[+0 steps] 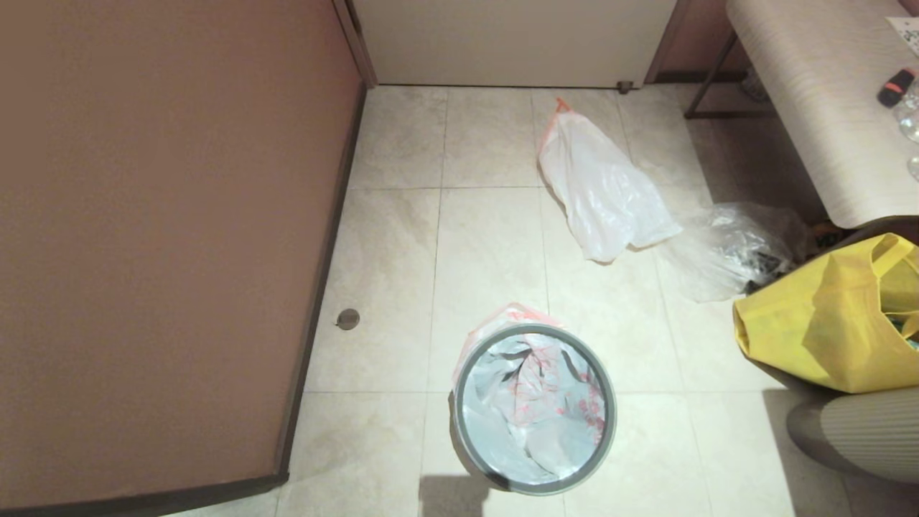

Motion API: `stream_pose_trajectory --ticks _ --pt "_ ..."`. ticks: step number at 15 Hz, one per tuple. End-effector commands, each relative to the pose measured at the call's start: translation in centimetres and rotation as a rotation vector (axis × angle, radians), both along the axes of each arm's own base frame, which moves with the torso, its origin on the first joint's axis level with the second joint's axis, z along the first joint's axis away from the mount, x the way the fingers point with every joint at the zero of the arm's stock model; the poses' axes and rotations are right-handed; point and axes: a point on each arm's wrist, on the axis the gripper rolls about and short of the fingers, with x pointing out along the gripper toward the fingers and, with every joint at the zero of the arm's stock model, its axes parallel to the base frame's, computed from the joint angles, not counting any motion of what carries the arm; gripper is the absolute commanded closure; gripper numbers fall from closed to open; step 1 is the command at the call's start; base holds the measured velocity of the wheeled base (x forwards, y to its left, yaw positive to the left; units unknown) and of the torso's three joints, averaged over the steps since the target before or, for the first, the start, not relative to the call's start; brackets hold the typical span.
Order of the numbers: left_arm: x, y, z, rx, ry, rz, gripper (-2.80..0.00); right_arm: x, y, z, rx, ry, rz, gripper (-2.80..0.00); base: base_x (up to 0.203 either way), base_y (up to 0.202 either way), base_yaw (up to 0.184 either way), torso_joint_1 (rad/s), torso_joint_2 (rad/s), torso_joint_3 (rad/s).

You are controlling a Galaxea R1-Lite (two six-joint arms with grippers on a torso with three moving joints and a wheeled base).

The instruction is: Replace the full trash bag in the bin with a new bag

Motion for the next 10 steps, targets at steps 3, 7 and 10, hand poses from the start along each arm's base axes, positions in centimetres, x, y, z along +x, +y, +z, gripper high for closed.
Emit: stream_pose_trajectory --ticks 3,7,10 --pt "0.02 0.00 -0.10 -0.004 -0.002 -0.004 0.00 0.10 0.00 -0.26 0.003 0.010 0.001 0.00 0.000 0.000 0.000 0.000 0.00 0.000" --pt "0.02 0.00 -0.10 -0.006 -0.002 -0.004 0.00 0.10 0.00 -0.26 0.003 0.010 0.001 0.00 0.000 0.000 0.000 0.000 0.00 0.000" --pt "0.02 0.00 -0.10 -0.007 -0.002 -0.004 0.00 0.11 0.00 -0.26 0.003 0.008 0.001 0.00 0.000 0.000 0.000 0.000 0.00 0.000"
